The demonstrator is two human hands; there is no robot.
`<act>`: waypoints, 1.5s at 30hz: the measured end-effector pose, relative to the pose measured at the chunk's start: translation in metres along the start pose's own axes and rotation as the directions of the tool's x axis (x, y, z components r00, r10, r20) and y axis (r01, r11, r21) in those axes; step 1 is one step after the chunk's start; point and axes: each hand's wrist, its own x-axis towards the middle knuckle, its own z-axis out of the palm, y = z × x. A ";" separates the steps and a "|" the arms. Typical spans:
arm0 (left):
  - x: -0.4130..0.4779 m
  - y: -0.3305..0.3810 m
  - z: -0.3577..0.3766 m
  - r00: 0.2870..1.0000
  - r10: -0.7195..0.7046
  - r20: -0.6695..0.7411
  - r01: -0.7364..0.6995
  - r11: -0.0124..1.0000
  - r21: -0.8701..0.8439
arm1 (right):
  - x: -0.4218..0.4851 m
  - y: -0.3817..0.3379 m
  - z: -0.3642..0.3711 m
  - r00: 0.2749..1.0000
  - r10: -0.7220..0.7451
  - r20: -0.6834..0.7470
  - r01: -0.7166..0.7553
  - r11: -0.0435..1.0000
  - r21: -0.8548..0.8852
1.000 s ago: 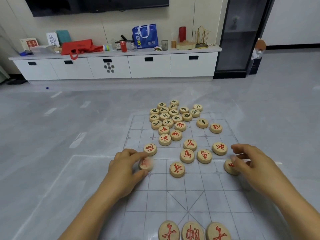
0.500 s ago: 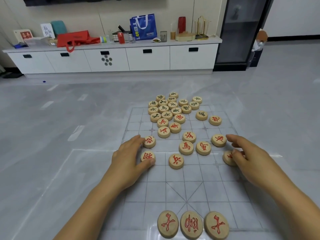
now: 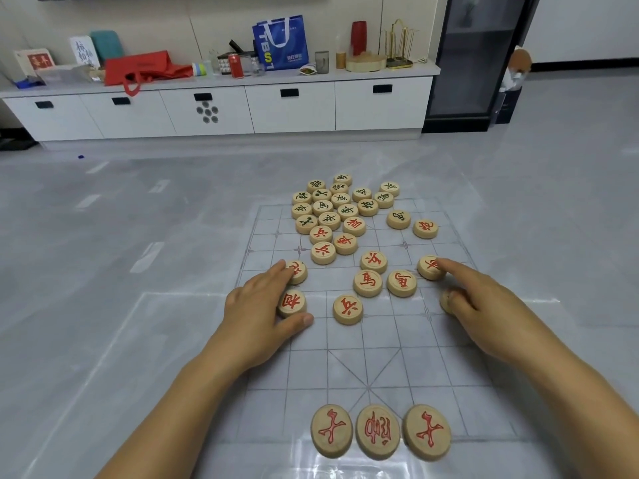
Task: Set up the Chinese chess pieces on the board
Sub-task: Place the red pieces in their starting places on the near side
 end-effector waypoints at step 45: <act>-0.010 -0.001 -0.009 0.999 0.028 0.017 -0.026 0.995 -0.094 | -0.003 0.003 0.000 0.999 -0.015 -0.033 0.014 0.999 -0.035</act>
